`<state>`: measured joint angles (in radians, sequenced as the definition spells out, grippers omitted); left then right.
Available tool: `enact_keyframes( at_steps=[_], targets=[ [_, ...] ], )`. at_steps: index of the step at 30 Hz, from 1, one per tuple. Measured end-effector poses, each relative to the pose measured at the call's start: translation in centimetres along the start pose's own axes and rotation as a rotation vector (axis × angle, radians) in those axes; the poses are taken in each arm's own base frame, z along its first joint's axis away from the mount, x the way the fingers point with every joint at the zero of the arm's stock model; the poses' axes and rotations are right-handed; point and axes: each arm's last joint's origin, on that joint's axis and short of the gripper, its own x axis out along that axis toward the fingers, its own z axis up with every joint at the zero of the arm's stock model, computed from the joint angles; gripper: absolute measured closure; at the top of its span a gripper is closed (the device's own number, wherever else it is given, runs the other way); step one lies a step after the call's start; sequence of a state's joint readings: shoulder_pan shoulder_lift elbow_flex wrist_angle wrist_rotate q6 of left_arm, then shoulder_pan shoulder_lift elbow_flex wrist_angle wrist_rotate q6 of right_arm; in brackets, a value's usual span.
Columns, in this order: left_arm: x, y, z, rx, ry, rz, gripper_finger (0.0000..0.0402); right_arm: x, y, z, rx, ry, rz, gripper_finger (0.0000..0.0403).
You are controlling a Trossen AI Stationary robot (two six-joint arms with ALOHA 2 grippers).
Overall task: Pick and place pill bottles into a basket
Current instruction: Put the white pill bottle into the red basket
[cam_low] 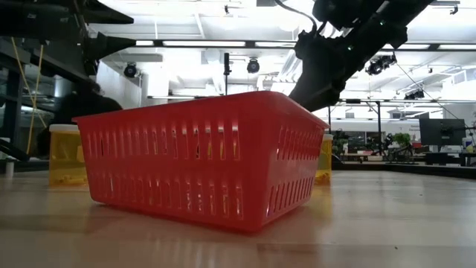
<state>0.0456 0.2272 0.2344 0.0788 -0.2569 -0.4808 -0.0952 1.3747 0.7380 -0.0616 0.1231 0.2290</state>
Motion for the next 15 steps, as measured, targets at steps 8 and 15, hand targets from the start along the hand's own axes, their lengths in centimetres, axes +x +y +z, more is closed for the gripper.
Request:
enact_keyframes(
  at_steps=[8,15],
  targets=[
    [0.0,0.0,0.0,0.0,0.0,0.0,0.0158,2.0,0.2,-1.3,-0.059,0.091,0.012,0.0047],
    [0.0,0.0,0.0,0.0,0.0,0.0,0.0158,3.0,0.2,-1.8,-0.062,0.112,0.008,0.0047]
  ],
)
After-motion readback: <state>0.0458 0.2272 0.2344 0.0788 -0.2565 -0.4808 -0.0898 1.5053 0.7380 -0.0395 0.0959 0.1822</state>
